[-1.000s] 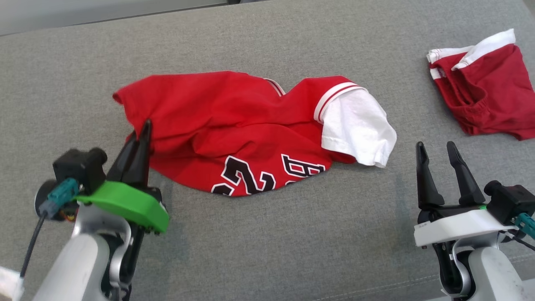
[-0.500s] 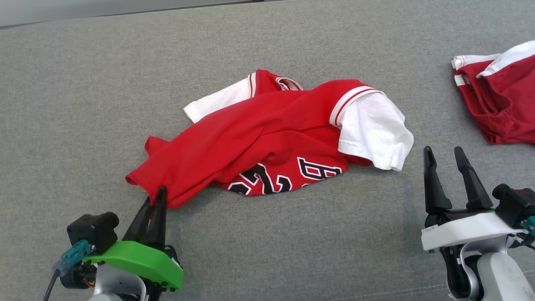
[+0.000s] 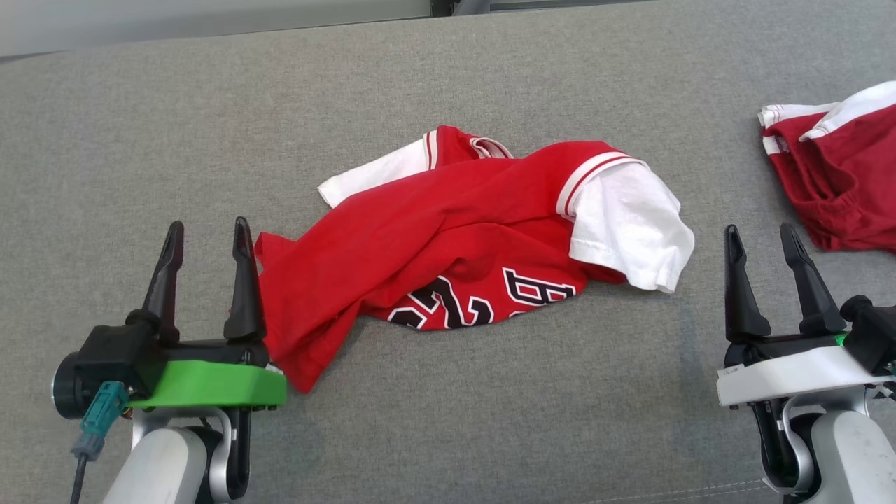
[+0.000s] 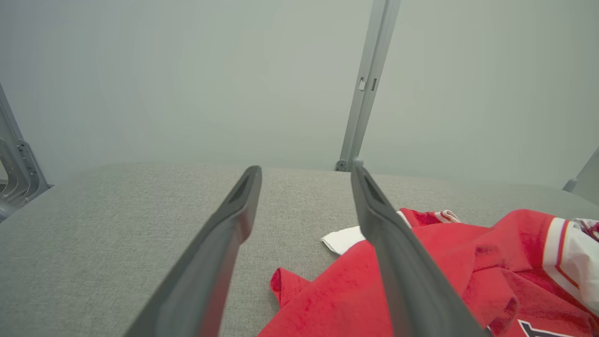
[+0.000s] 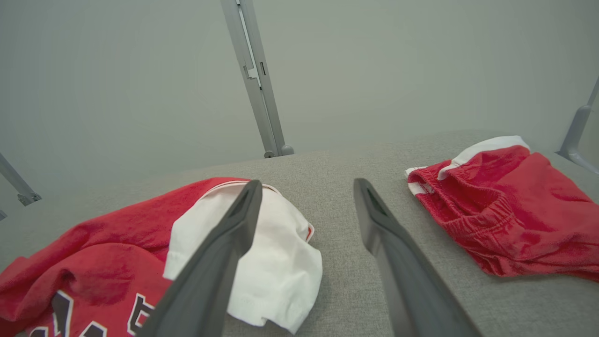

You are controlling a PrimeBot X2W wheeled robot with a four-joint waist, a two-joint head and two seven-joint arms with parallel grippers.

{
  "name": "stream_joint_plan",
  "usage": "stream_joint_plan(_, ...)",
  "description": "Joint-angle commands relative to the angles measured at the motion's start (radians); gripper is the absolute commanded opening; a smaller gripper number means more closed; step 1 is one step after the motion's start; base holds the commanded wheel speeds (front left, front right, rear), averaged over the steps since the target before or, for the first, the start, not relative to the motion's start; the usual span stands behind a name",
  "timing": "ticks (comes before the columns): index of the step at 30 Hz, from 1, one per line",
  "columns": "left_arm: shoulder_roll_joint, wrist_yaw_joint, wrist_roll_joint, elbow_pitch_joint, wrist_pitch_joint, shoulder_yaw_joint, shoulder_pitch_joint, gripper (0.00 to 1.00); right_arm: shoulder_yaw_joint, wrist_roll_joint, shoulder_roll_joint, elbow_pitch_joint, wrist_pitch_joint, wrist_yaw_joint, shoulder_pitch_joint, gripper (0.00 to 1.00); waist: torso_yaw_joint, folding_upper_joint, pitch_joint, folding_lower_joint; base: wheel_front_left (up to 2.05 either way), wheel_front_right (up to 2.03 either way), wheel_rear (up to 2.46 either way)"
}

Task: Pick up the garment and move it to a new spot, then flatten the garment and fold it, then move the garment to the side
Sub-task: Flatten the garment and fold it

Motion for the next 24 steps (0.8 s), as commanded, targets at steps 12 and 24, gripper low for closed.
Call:
stream_joint_plan(12, 0.041, 0.066, 0.172, -0.008, -0.047, 0.018, 0.109, 1.0, 0.019, -0.075, -0.006, -0.027, 0.004, -0.001, 0.046, 1.0, 0.019, 0.0, -0.082, 0.0, 0.0, 0.0, 0.0)
stream_joint_plan(24, 0.035, 0.024, 0.153, 0.039, -0.049, 0.01, 0.109, 1.0, 0.015, -0.067, -0.003, -0.053, 0.023, -0.001, 0.061, 1.0, 0.045, 0.0, -0.085, 0.0, 0.0, 0.0, 0.0)
